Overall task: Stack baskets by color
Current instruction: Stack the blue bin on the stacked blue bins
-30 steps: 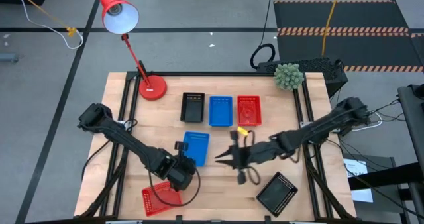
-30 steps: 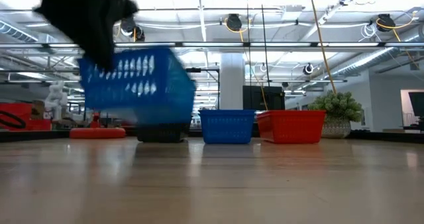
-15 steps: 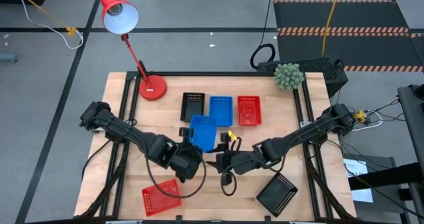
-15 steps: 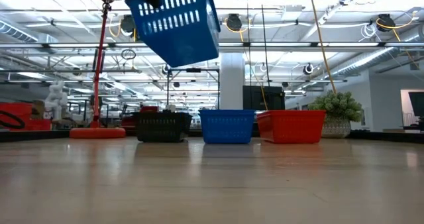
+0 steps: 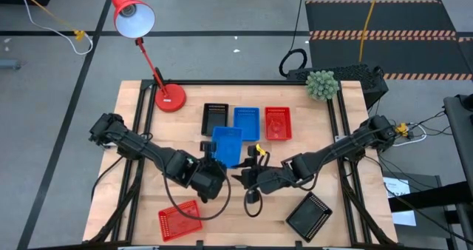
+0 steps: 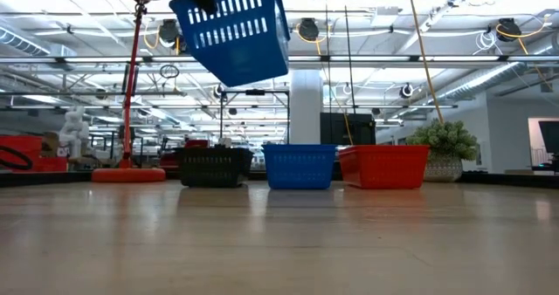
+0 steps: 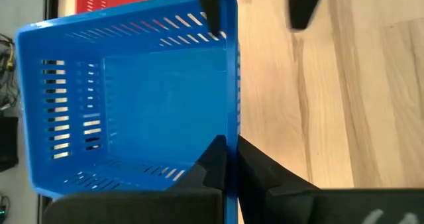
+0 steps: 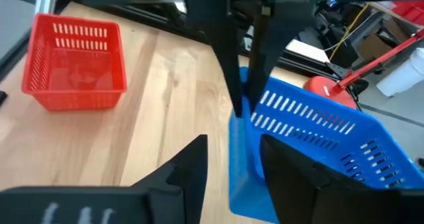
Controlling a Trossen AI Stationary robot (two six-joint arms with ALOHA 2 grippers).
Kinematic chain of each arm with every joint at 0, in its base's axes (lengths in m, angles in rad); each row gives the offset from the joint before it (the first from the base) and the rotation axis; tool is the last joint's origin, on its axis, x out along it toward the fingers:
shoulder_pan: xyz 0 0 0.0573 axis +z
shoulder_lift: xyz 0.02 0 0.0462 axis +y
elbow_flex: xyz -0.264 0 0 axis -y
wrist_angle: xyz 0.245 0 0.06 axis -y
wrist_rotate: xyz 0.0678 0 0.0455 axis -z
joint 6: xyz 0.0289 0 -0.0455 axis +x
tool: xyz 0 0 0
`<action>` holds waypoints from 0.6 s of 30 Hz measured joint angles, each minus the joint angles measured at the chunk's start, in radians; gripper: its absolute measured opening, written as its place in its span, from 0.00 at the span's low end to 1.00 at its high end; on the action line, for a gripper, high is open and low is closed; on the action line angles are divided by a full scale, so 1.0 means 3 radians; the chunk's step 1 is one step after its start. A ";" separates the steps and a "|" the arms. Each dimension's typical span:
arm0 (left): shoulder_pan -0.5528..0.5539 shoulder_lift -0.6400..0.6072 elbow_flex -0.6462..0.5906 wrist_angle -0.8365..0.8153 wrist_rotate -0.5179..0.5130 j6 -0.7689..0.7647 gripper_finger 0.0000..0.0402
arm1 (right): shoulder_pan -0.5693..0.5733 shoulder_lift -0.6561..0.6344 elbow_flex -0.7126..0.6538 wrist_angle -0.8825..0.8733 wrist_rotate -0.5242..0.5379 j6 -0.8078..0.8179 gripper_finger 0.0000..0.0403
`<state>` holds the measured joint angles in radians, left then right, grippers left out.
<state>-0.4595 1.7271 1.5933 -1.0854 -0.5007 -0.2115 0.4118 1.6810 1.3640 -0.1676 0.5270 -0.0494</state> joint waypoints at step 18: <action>-0.0038 0.0006 -0.0005 0.0313 -0.0018 0.0306 0.02 | -0.0117 0.0014 -0.0134 -0.0043 -0.0011 -0.0020 0.17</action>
<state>-0.4709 1.7290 1.5917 -0.9917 -0.5060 -0.1196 0.3767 1.6852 1.3239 -0.1804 0.5236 -0.0555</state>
